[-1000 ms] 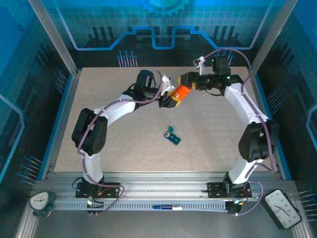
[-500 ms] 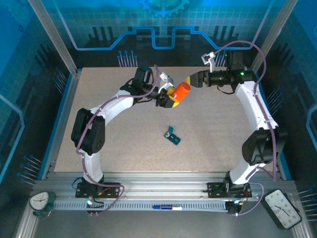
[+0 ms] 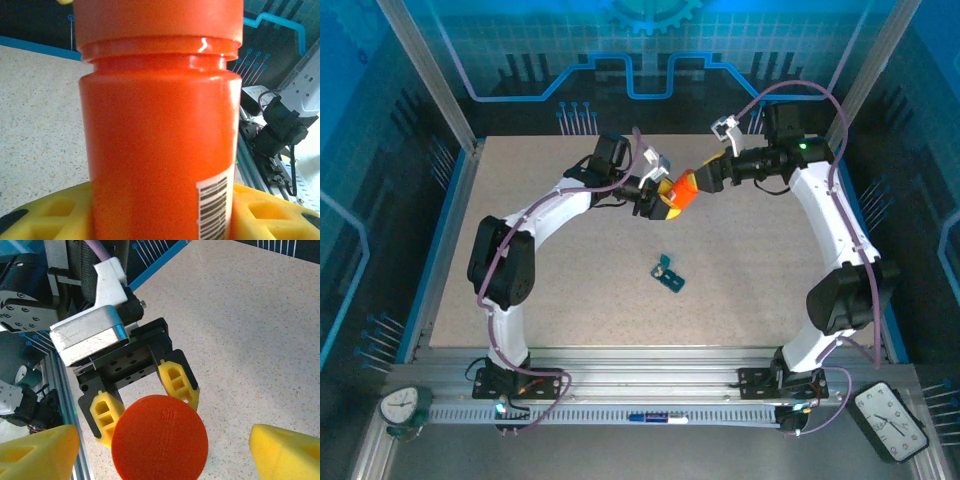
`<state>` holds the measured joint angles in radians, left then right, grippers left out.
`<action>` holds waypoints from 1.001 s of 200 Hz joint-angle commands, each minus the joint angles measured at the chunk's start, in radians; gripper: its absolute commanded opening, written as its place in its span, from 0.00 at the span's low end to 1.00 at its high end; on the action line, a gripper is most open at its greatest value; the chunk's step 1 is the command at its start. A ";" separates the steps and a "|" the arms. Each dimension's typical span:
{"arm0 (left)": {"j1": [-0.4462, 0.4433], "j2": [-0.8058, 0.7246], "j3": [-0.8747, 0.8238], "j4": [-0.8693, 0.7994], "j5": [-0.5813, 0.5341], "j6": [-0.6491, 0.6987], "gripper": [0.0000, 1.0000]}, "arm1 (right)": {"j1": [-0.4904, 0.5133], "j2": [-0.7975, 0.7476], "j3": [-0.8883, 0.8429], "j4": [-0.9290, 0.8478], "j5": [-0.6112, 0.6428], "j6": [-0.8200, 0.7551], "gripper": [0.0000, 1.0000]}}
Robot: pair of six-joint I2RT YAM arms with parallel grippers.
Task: Sort the pills into containers
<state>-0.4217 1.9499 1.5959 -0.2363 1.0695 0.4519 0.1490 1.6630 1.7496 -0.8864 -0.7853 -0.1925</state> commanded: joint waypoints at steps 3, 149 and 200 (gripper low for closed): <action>0.007 0.007 0.038 -0.028 0.054 0.030 0.00 | 0.021 0.025 0.037 -0.046 0.001 -0.037 0.88; 0.006 0.007 0.052 -0.047 0.062 0.041 0.00 | 0.042 0.083 0.037 -0.095 -0.009 -0.048 0.52; 0.006 -0.023 0.008 0.050 0.009 0.011 0.00 | 0.043 0.078 -0.065 0.034 0.005 0.123 0.41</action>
<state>-0.4194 1.9614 1.6035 -0.2764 1.0668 0.4545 0.1825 1.7290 1.7473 -0.9237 -0.7876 -0.1791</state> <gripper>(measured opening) 0.508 0.493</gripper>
